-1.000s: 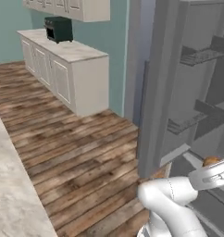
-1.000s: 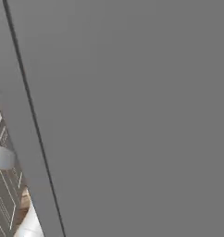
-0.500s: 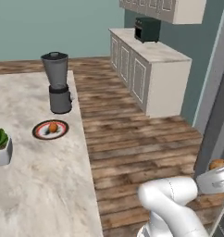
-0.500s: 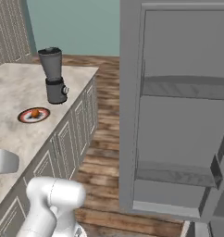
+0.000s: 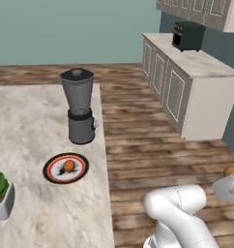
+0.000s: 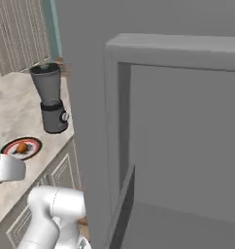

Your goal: Pick the two tangerines from the fridge and place them on the plate next to the blender to make a fruit smoothie.

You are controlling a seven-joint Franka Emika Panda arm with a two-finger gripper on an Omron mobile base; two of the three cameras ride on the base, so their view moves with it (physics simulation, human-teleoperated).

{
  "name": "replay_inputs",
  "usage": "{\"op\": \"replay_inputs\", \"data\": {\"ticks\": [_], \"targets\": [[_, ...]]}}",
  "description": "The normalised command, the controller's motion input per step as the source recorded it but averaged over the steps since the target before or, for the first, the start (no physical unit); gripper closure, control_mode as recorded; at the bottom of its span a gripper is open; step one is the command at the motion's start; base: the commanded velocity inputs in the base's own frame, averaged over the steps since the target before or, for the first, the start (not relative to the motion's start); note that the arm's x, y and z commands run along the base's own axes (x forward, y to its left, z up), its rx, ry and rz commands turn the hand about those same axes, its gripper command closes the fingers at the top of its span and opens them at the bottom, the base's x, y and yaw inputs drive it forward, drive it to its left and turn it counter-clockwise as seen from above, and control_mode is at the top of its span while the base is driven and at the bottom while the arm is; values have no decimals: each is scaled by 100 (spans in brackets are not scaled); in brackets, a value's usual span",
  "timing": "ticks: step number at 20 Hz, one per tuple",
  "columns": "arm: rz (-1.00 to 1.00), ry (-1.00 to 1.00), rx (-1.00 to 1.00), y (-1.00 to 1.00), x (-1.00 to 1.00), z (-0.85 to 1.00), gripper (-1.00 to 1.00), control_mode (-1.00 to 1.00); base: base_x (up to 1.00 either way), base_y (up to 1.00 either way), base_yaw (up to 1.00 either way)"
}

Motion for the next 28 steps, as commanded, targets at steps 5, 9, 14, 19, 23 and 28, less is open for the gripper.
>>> {"op": "replay_inputs", "data": {"ticks": [5,9,14,19,23,28], "targets": [[0,0,0,0,0,0,100,100,97,27,43],[24,5,-5,46,11,-23,100,-100,17,24,26],[34,22,-11,100,39,-23,100,-100,0,0,0],[20,26,-2,95,94,-21,100,-100,0,0,0],[13,11,0,67,97,-61,100,-100,0,0,0],[10,0,-4,68,70,-97,100,-100,0,0,0]]}}
